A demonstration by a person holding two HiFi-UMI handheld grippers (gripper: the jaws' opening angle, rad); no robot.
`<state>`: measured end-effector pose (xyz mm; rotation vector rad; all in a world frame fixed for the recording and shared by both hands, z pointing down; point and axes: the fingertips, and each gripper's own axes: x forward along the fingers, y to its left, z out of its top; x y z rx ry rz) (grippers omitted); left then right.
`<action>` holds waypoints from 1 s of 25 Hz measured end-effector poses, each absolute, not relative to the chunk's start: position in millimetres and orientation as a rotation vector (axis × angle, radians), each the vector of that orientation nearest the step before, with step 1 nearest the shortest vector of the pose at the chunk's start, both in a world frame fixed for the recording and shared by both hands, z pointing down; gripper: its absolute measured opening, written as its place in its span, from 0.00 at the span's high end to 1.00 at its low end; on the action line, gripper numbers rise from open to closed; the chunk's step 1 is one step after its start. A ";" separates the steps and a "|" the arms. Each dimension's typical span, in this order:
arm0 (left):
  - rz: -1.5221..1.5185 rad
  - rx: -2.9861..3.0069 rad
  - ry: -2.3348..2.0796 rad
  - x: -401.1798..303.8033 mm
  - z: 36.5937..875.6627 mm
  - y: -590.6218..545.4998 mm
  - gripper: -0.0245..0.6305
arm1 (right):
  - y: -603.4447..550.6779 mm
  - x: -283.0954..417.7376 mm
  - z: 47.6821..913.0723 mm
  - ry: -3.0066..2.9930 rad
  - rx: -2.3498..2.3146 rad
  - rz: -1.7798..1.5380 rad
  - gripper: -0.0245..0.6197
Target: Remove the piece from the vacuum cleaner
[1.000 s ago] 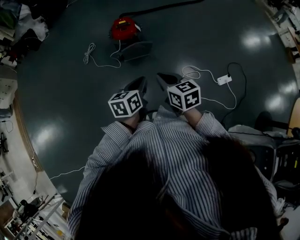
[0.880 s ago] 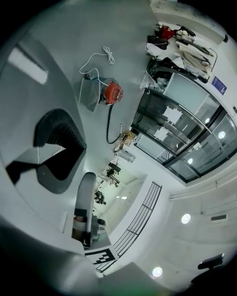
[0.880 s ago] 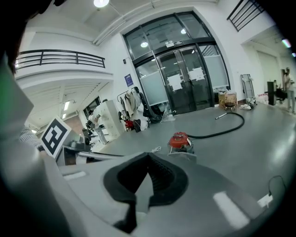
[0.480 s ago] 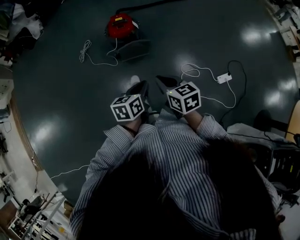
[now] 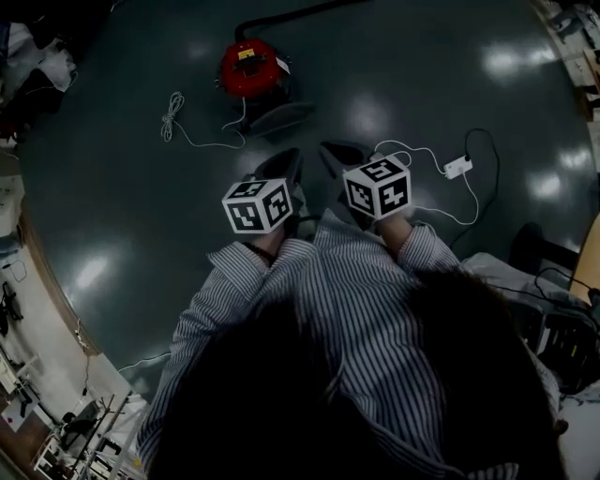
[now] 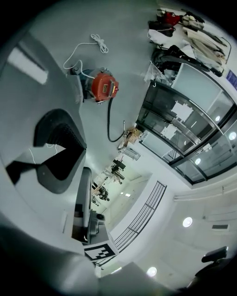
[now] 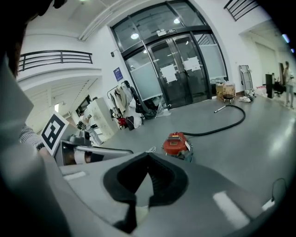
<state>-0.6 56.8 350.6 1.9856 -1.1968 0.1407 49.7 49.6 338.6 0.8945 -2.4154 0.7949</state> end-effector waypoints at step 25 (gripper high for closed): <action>0.237 1.864 -1.205 -54.6 433.5 -71.5 0.95 | -77.7 -5.8 420.7 -2.299 0.733 0.922 0.96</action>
